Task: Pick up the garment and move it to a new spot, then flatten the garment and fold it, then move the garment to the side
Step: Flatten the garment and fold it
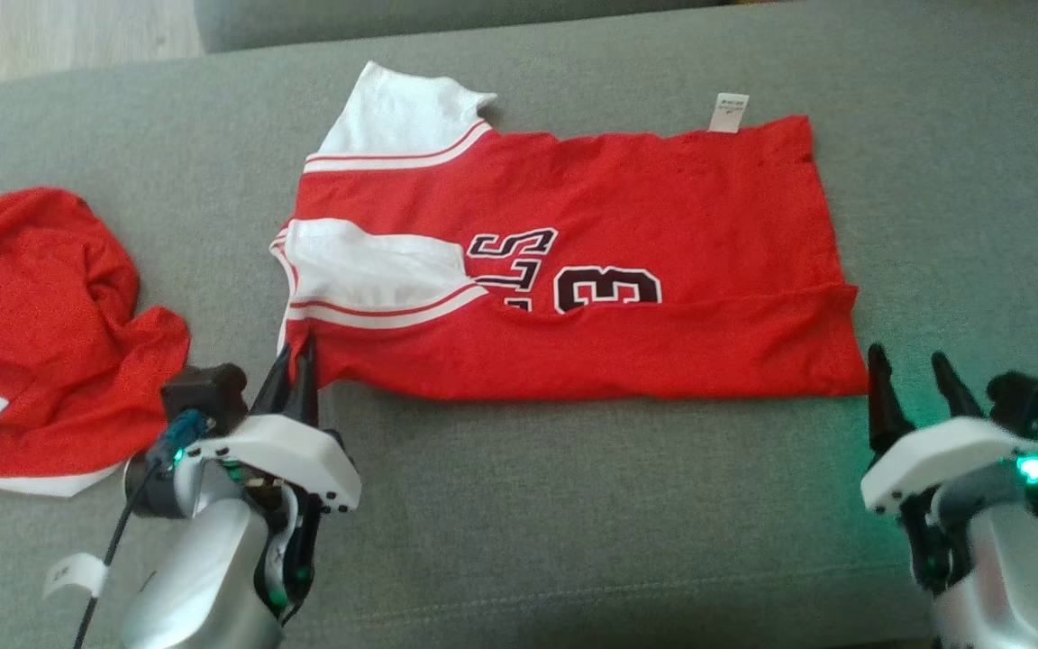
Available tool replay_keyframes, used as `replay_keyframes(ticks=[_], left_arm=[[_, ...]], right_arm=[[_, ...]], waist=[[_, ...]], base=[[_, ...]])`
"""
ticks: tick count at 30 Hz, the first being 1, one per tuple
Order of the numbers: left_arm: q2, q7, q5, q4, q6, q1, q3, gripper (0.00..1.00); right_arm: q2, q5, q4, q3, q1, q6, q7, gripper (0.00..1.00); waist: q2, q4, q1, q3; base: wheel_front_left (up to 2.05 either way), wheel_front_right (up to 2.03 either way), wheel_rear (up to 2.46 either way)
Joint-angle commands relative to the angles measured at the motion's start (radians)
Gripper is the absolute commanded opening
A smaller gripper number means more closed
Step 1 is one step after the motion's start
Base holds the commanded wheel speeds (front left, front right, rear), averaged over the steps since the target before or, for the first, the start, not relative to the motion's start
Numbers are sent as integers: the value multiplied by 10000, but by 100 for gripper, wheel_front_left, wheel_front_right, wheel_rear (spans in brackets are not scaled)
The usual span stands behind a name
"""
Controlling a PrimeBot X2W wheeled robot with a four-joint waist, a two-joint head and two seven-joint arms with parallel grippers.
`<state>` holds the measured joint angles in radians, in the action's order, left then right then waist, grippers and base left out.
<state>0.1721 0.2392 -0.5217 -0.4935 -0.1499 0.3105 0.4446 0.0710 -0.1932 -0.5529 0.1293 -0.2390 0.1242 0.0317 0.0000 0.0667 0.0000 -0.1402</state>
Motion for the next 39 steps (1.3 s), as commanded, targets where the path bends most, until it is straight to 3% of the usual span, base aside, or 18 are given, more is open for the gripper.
replay_keyframes(ticks=[1, 10, 11, 12, 13, 27, 39], left_arm=[[218, 31, 149, 394, -56, 339, -246, 0], [191, -63, 211, 779, -102, 437, -51, 0], [194, -73, 215, 800, -114, 444, -39, 0], [209, -90, 218, 803, -129, 447, -33, 0], [234, -106, 232, 777, -155, 443, -26, 0], [452, -509, 1, 318, 64, -25, 191, 0], [683, -1351, -374, 1083, 210, -910, 474, 0]], right_arm=[[-44, -87, 103, -104, -553, 65, -61, 100], [-138, -497, -1114, -165, -1160, 65, -400, 100], [-140, -592, -1219, -302, -1182, 65, -513, 85], [-123, -674, -1302, -433, -1202, 65, -608, 29], [-73, -728, -1366, -556, -1214, 65, -667, 0], [969, -797, -1516, -1398, -1186, 65, -629, 0], [2759, -1512, -578, -2658, -348, 65, -2611, 0]], waist=[[0, -101, 0, -141], [0, -355, 0, -371], [0, -372, 0, -382], [0, -388, 0, -392], [0, -399, 0, -389], [0, -420, 0, 508], [0, -637, 0, 1321]], base=[[0, 0, 0], [0, 0, 0], [0, 0, 0], [0, 0, 0], [0, 0, 0], [0, 0, 0], [0, 0, 0]])
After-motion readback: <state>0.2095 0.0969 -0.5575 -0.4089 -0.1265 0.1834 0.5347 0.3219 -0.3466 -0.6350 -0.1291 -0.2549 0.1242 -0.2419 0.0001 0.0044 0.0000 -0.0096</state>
